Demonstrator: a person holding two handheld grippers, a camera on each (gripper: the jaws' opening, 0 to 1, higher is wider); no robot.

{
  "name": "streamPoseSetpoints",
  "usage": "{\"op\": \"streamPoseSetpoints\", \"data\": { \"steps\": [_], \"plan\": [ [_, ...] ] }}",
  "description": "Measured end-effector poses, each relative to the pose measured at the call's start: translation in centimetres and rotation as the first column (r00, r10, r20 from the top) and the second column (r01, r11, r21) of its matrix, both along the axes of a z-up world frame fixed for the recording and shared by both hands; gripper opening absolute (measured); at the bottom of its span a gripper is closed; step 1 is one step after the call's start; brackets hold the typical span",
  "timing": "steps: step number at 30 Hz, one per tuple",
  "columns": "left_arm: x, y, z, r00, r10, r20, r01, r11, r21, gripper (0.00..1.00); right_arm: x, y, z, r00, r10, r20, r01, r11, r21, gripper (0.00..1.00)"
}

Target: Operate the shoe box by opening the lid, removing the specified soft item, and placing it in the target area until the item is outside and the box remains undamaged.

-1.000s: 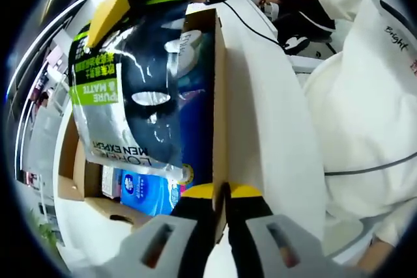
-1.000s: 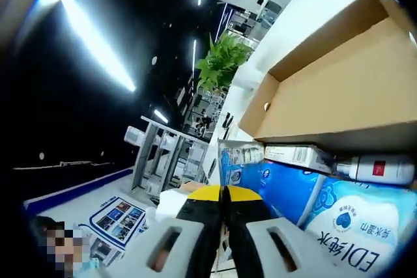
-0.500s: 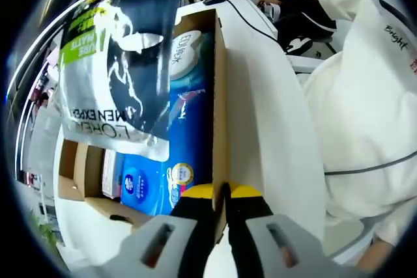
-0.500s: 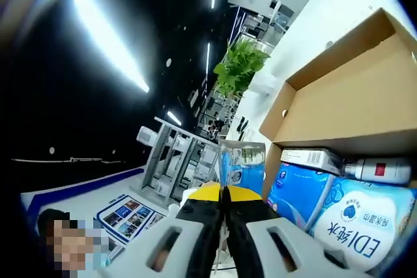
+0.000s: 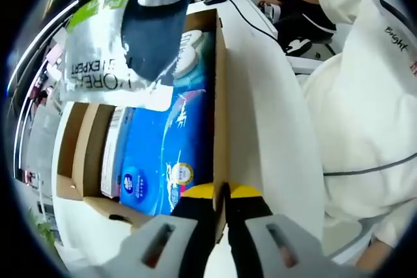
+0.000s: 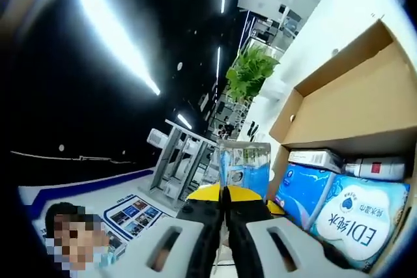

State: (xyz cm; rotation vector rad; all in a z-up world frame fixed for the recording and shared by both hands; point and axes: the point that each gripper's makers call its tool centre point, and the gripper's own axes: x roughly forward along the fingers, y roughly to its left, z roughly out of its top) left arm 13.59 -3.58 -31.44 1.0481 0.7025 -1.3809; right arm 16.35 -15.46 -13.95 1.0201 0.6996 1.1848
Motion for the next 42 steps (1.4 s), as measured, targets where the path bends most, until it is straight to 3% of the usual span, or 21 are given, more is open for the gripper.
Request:
{"op": "streamPoseSetpoints", "data": {
  "steps": [10,14,17,20,24,27,28,29,32,37,42],
  "plan": [
    [0.0,0.0,0.0,1.000,-0.001,0.004,0.001,1.000,-0.002,0.04,-0.9,-1.2,0.5,0.999,-0.002,0.037,0.003,1.000,-0.004,0.00],
    [0.0,0.0,0.0,1.000,-0.005,0.004,0.005,1.000,-0.002,0.04,-0.5,-3.4,2.5,0.987,-0.071,0.147,0.074,0.997,-0.018,0.00],
    [0.0,0.0,0.0,1.000,-0.004,-0.002,0.004,1.000,0.001,0.04,-0.3,-5.1,3.4,0.991,-0.075,0.107,0.076,0.997,-0.007,0.00],
    [0.0,0.1,0.0,1.000,-0.001,-0.004,0.001,1.000,-0.001,0.04,-0.8,-5.4,3.1,0.991,-0.074,0.114,0.078,0.997,-0.027,0.00],
    [0.1,0.1,0.0,1.000,0.000,0.002,0.000,1.000,-0.004,0.04,-2.4,-5.1,3.4,0.995,-0.048,0.093,0.045,0.999,0.026,0.00],
    [0.0,0.1,0.0,1.000,-0.002,0.006,0.002,1.000,-0.003,0.04,-3.7,-5.2,4.1,0.991,-0.029,0.130,0.025,0.999,0.029,0.00],
    [0.0,0.1,0.0,1.000,-0.009,0.011,0.009,1.000,-0.001,0.04,-4.1,-5.3,4.4,0.983,-0.030,0.181,0.027,0.999,0.018,0.00],
    [0.0,0.1,0.0,1.000,-0.011,0.013,0.011,1.000,-0.001,0.04,-4.6,-5.4,4.8,0.980,-0.028,0.196,0.025,0.999,0.020,0.00],
    [0.0,0.0,0.0,1.000,-0.008,0.005,0.008,1.000,-0.001,0.04,-5.4,-5.7,4.9,0.982,-0.037,0.185,0.034,0.999,0.020,0.00],
    [0.0,0.0,0.0,1.000,-0.008,0.005,0.008,1.000,-0.001,0.04,-4.9,-6.9,4.8,0.983,-0.038,0.180,0.029,0.998,0.052,0.00],
    [0.0,0.0,0.0,1.000,-0.009,0.003,0.009,1.000,-0.001,0.04,-5.5,-6.6,5.1,0.980,-0.015,0.196,-0.001,0.997,0.081,0.00]
  ]
}}
